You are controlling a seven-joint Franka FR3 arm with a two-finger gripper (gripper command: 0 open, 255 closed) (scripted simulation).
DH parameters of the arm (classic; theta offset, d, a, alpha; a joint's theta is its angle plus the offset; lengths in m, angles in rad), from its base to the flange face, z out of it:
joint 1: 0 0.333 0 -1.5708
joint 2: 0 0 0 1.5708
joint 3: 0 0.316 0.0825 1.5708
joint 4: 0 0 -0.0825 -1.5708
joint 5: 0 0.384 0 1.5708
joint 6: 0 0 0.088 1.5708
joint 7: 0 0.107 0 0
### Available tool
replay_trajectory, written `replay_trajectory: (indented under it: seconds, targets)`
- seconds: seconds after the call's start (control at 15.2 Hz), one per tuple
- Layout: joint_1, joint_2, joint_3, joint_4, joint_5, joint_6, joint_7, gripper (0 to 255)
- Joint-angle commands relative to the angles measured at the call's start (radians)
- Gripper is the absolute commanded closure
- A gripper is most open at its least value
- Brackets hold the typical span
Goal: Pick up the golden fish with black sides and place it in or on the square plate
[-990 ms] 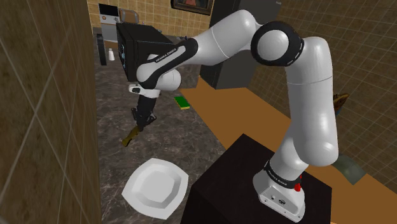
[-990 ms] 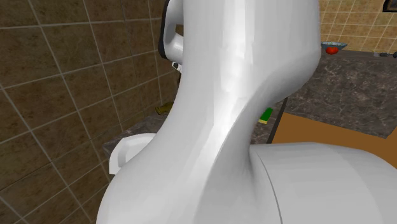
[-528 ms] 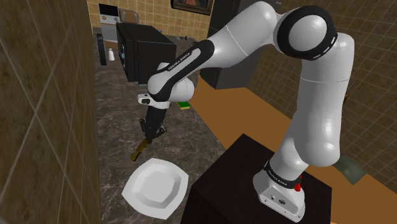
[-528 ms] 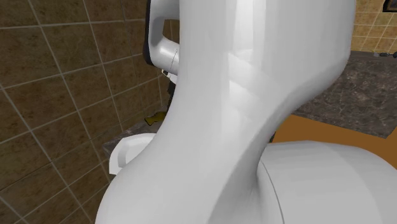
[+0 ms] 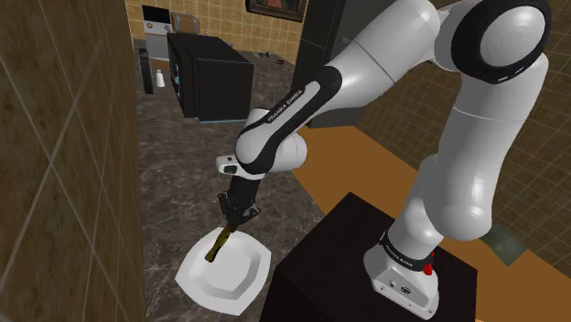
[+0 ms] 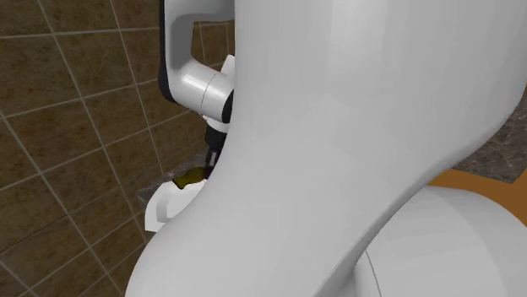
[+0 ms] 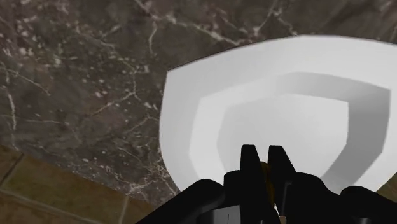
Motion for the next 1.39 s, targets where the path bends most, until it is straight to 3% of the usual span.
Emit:
replay_trajectory:
  seconds: [0.0, 0.86, 1.32]
  targets:
    - [0.013, -0.055, 0.025, -0.074, 0.047, 0.025, -0.008, 255]
    - [0.005, 0.118, 0.076, -0.056, 0.203, 0.173, -0.170, 255]
    - [0.005, 0.118, 0.077, -0.056, 0.203, 0.173, -0.169, 255]
